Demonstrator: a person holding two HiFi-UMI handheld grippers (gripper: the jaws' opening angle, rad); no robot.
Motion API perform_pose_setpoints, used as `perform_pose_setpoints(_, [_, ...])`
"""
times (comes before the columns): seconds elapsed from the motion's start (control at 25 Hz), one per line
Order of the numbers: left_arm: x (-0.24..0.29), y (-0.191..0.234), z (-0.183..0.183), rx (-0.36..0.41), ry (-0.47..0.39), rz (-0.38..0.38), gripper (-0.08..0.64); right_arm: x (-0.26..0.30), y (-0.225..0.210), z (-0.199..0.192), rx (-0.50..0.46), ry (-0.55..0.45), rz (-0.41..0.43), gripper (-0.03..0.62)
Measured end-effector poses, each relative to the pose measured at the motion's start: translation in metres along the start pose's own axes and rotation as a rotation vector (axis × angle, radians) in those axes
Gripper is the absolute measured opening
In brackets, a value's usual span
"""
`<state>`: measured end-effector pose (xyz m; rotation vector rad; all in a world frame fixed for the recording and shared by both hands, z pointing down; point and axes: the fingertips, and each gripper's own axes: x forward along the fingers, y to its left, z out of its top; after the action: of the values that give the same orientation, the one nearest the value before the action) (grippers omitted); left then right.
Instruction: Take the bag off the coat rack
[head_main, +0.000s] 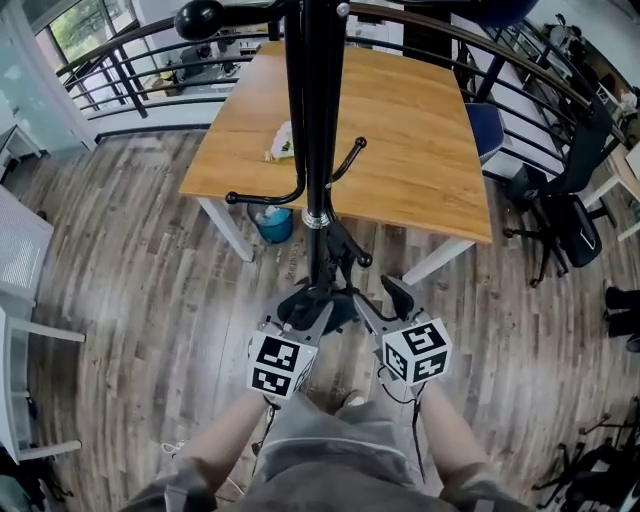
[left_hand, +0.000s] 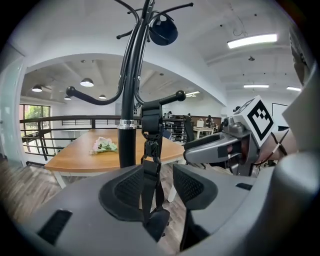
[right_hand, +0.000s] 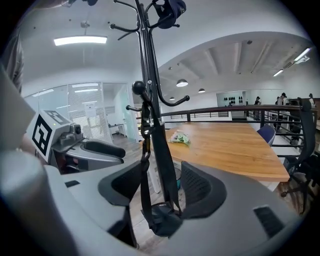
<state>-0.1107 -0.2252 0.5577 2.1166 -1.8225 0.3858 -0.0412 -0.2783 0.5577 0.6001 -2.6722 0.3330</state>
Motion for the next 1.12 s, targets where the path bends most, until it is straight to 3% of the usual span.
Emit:
perform_pose_setpoints(0.56, [0.059, 0.012, -0.037, 0.021, 0.042, -0.002, 0.225, 0.071, -0.018, -0.037, 0.007, -0.005, 0.054, 0.245])
perform_pose_setpoints(0.92, [0.070, 0.018, -0.031, 0.039, -0.071, -0.016, 0.222, 0.098, -0.026, -0.031, 0.036, -0.085, 0.122, 0.244])
perform_pose_setpoints(1.12, [0.068, 0.020, -0.032, 0.050, -0.079, -0.034, 0.216, 0.102, -0.022, -0.026, 0.034, -0.109, 0.141, 0.107])
